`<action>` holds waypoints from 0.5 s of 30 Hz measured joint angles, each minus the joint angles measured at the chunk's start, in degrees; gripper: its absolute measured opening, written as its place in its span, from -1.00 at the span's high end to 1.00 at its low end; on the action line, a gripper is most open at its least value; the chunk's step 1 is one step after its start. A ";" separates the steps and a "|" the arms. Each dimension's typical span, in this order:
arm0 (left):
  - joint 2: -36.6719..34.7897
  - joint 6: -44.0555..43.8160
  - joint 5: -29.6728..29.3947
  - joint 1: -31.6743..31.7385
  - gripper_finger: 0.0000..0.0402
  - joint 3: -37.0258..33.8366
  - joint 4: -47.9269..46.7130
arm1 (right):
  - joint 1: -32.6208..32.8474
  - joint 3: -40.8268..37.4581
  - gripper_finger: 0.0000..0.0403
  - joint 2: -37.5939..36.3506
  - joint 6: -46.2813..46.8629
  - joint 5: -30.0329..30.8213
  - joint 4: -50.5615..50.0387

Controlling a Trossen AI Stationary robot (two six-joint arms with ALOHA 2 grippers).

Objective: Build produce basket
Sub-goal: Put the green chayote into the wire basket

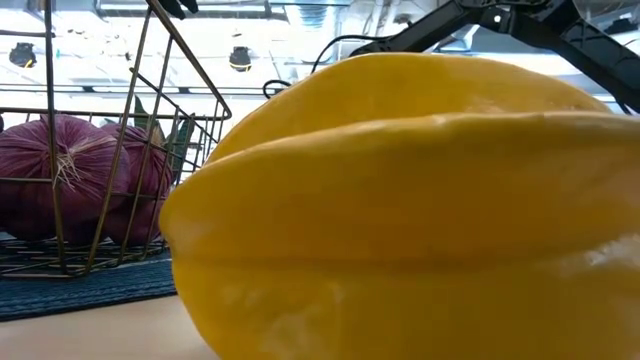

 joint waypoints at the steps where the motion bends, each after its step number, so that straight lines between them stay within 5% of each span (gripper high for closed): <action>1: 0.00 0.02 0.04 0.00 0.09 0.00 0.00 | 0.33 0.00 0.38 0.00 -0.02 -0.37 0.00; 15: 0.00 0.29 0.90 0.00 0.09 0.00 0.01 | 1.01 5.41 -0.32 0.11 -0.62 2.96 -5.50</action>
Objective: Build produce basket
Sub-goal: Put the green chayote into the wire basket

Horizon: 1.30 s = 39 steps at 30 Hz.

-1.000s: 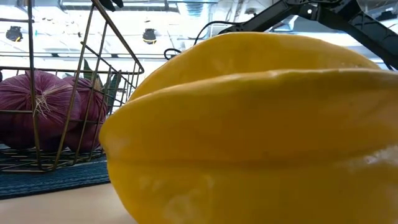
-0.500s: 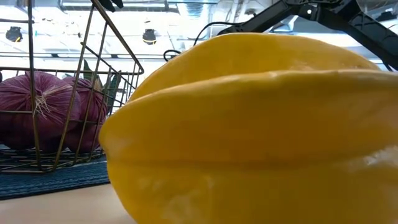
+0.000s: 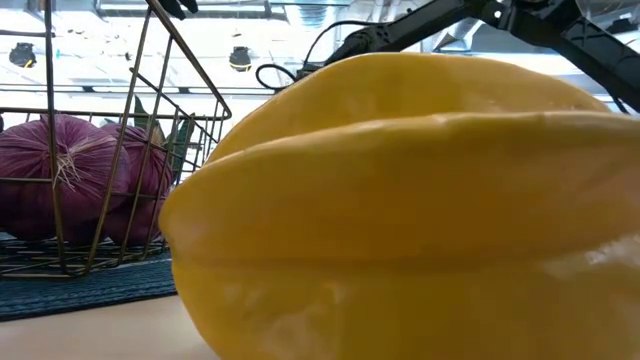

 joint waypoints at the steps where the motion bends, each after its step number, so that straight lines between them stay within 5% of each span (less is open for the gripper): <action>1: 0.00 0.07 0.02 0.00 0.09 0.00 -0.01 | -0.38 0.10 -0.33 0.00 0.80 -0.08 0.10; 29: 0.02 1.63 0.94 -0.02 0.09 0.00 -0.07 | -4.61 3.18 -0.35 3.85 2.88 -5.02 -4.35; 39: 0.01 5.63 1.00 0.02 0.09 -0.15 0.01 | -4.23 9.20 -0.26 3.39 3.13 -23.09 -10.91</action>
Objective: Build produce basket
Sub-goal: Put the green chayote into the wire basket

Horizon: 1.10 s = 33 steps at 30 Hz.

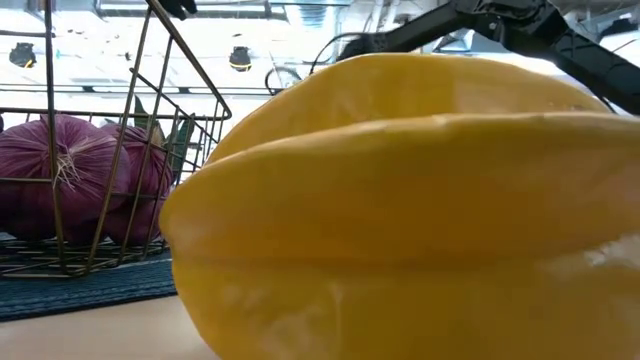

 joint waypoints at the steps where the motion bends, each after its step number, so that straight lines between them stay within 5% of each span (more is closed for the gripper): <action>1: -0.02 1.15 0.21 0.01 0.09 -0.36 0.07 | 0.08 1.72 -0.25 -0.01 -0.81 -0.61 -1.74; 8: -0.03 8.15 5.87 4.63 0.09 -7.48 4.89 | 0.93 12.78 -0.19 -2.58 -6.53 -0.81 -12.43; 15: 1.67 26.45 25.26 13.19 0.09 -17.01 28.16 | 1.52 10.69 -0.19 -14.66 -5.34 6.78 -20.34; 24: 7.38 34.21 24.38 20.19 0.09 -17.38 27.30 | 3.30 8.82 -0.19 -30.54 3.09 29.00 -25.20; 33: 14.54 39.44 29.38 20.38 0.09 -17.36 26.79 | 3.70 5.35 -0.19 -44.02 11.46 32.87 -25.10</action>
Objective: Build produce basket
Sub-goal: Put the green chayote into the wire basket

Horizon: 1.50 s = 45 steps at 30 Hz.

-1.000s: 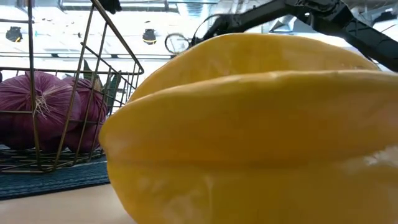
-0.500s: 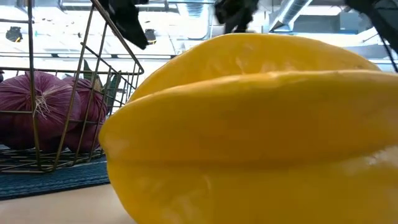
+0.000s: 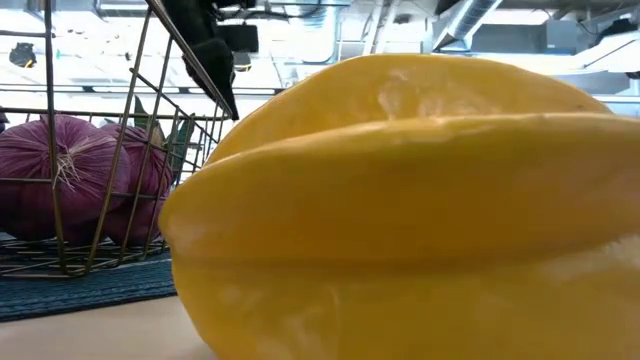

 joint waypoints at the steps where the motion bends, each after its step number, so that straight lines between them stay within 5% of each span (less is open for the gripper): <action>1: 1.12 0.45 -0.78 -0.06 0.09 0.00 0.06 | 0.00 -0.29 -0.19 -1.27 1.02 0.05 -0.13; 8: 7.30 -0.86 -6.35 -0.45 0.09 0.00 0.22 | -0.05 -1.01 -0.19 -7.55 2.68 0.24 -0.06; 15: 12.15 -7.17 5.57 1.16 0.06 0.02 1.02 | -1.84 -1.01 -0.19 -11.12 2.00 0.39 -0.04; 23: 16.89 -8.48 3.21 1.48 -0.25 0.02 0.63 | -3.08 -0.99 -0.19 -12.49 -0.59 0.35 -0.04; 29: 16.80 -2.75 -0.07 2.30 -0.47 0.02 0.78 | -3.08 -1.00 -0.19 -12.69 -3.49 0.35 -0.06; 39: 16.80 2.71 -0.45 7.64 -0.51 0.04 -0.85 | -3.08 -0.99 -0.19 -12.64 -3.77 0.33 -0.05; 45: 17.13 10.30 4.93 11.29 -0.51 0.04 -0.77 | -3.08 -0.99 -0.19 -12.07 -3.73 0.32 -0.06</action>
